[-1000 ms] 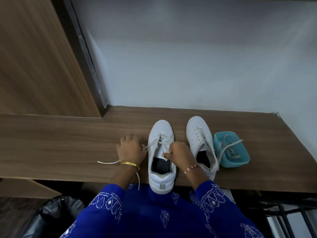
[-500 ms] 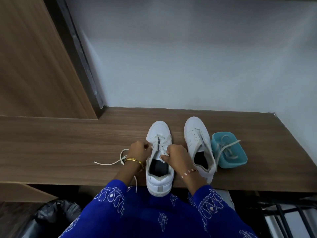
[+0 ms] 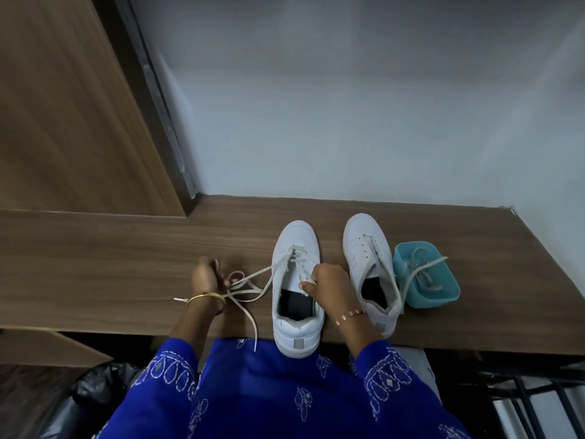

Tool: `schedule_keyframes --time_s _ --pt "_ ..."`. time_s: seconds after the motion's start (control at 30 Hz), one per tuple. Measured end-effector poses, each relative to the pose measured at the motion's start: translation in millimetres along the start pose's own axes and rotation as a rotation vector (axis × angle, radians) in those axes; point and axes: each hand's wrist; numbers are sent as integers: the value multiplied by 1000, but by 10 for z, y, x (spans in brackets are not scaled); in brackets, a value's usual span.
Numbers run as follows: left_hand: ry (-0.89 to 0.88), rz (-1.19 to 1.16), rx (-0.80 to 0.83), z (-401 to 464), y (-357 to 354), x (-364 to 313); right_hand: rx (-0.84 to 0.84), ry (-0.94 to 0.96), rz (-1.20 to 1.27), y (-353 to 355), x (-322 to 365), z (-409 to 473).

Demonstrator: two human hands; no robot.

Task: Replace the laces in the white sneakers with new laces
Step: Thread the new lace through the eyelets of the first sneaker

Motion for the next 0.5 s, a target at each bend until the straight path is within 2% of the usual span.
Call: schedule_keyframes --time_s 0.17,0.27,0.37,0.43,0.5 --pt "-409 808 -35 9 -64 99 1 -23 -5 -9 11 3" --pt "-517 1058 -26 -92 -194 173 -1 -23 -12 -23 14 2" --pt "-637 1470 -85 -192 -317 216 4 -27 -8 -31 13 6" --pt "-693 1623 -16 -204 -363 252 4 -32 -11 -35 15 4" --pt "-742 1641 66 -201 -370 303 -4 -36 -15 -35 9 0"
Point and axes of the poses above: each hand's wrist, its own z-axis towards the middle knuckle, its own y-axis out of the back of the hand, x = y × z, and after that the axes turned 1 degree about y, right-handed
